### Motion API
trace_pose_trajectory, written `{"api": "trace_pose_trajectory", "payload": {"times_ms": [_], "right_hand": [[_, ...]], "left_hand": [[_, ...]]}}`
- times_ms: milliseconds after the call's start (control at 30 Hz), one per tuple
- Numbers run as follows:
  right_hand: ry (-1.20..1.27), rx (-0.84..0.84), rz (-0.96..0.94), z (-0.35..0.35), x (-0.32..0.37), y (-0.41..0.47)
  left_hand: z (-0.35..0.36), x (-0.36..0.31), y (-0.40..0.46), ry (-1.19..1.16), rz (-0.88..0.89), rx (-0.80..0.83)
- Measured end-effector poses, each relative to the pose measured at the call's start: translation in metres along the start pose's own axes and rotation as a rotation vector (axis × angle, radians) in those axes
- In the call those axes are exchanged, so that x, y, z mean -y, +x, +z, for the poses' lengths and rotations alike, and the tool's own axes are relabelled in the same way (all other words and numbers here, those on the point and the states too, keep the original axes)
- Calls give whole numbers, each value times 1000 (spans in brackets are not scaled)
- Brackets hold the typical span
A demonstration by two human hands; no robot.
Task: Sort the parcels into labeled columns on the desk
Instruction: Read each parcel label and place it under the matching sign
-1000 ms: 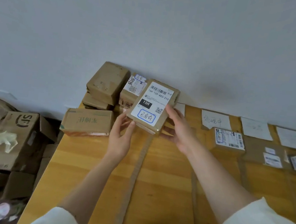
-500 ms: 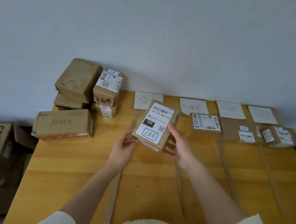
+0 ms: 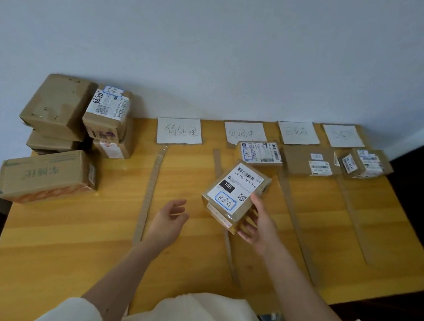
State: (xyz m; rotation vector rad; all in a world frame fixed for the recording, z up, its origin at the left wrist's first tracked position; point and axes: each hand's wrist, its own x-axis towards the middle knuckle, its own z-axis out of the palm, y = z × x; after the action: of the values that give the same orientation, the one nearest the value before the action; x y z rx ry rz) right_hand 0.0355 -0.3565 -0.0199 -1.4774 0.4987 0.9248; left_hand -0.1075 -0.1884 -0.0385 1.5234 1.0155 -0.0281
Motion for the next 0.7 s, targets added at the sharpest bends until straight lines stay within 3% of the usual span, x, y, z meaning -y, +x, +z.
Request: {"api": "trace_pose_trajectory", "payload": {"times_ms": [300,533,700], "right_hand": [[-8,13,-15,-49,14,12],[30,-72,-57,-93,42,26],[94,-144,-66,-132,62,39]], "left_hand": [[43,5,0,117,-50,20],[85,-15,10,244,-47,-21],[125,-36,18,325,-16,40]]}}
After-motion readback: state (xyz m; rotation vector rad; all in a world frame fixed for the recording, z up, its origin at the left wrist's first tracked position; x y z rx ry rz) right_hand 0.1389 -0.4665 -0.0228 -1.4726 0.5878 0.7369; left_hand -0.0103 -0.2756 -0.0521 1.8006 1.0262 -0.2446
